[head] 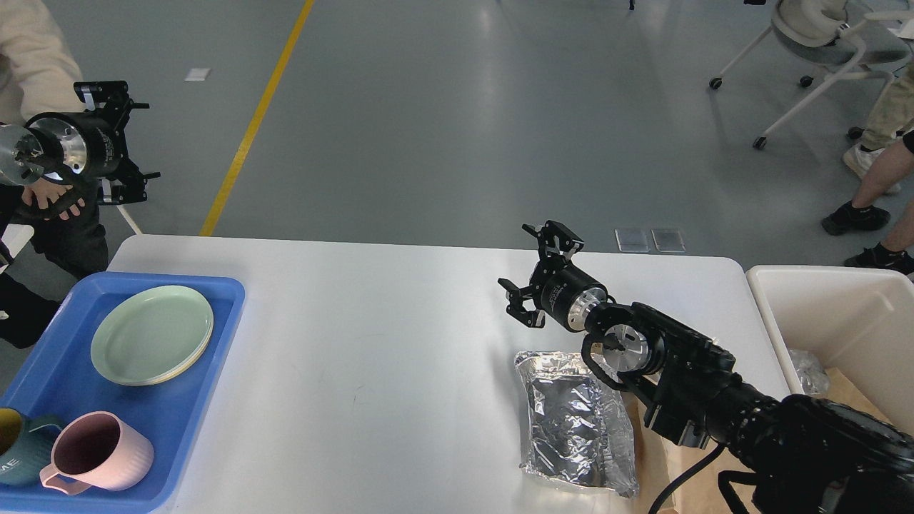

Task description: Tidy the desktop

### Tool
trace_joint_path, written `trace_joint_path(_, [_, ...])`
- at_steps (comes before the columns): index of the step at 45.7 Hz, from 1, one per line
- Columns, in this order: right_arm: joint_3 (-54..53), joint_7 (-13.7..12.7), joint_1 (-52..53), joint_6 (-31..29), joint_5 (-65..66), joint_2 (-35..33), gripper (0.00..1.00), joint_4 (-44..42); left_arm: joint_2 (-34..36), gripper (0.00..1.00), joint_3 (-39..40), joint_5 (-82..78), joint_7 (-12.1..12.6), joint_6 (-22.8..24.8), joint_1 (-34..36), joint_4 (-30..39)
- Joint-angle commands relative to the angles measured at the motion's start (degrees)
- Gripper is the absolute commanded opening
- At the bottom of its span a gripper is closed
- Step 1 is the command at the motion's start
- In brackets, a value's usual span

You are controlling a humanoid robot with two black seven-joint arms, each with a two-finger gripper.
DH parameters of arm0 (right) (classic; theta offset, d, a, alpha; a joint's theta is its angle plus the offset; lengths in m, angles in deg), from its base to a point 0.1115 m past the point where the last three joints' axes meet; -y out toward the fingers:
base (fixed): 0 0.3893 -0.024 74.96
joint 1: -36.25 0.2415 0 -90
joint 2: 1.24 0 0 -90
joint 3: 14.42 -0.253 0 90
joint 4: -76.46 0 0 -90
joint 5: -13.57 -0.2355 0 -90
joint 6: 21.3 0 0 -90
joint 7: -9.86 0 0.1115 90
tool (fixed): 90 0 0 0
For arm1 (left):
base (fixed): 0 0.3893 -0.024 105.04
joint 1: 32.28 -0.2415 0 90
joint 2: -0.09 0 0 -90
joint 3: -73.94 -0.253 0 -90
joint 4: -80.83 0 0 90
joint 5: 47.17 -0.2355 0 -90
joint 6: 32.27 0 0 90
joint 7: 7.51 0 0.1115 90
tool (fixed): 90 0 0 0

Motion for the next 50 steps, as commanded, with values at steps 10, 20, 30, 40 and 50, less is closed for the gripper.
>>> trace_joint_path(10, [0.0, 0.05, 0.0, 0.0, 0.0, 0.0, 1.0, -0.05, -2.4, 0.96, 0.6, -0.15, -2.83, -1.7, -0.9, -0.09])
trace_joint_path(20, [0.0, 0.05, 0.0, 0.0, 0.0, 0.0, 1.0, 0.03, -3.19, 0.96, 2.52, 0.12, -11.54, -5.92, -0.9, -0.09])
trace_joint_path(30, [0.0, 0.05, 0.0, 0.0, 0.0, 0.0, 1.0, 0.03, -6.44, 0.96, 14.91, 0.03, -26.29, -8.38, -5.29, -0.09])
trace_joint_path(40, [0.0, -0.04, 0.0, 0.0, 0.0, 0.0, 1.0, 0.03, -12.68, 0.96, 23.36, 0.12, -41.94, -9.7, -11.35, -0.18])
trace_joint_path(50, [0.0, -0.04, 0.0, 0.0, 0.0, 0.0, 1.0, -0.05, -17.78, 0.96, 23.97, 0.2, -43.89, -10.93, -16.89, -0.18])
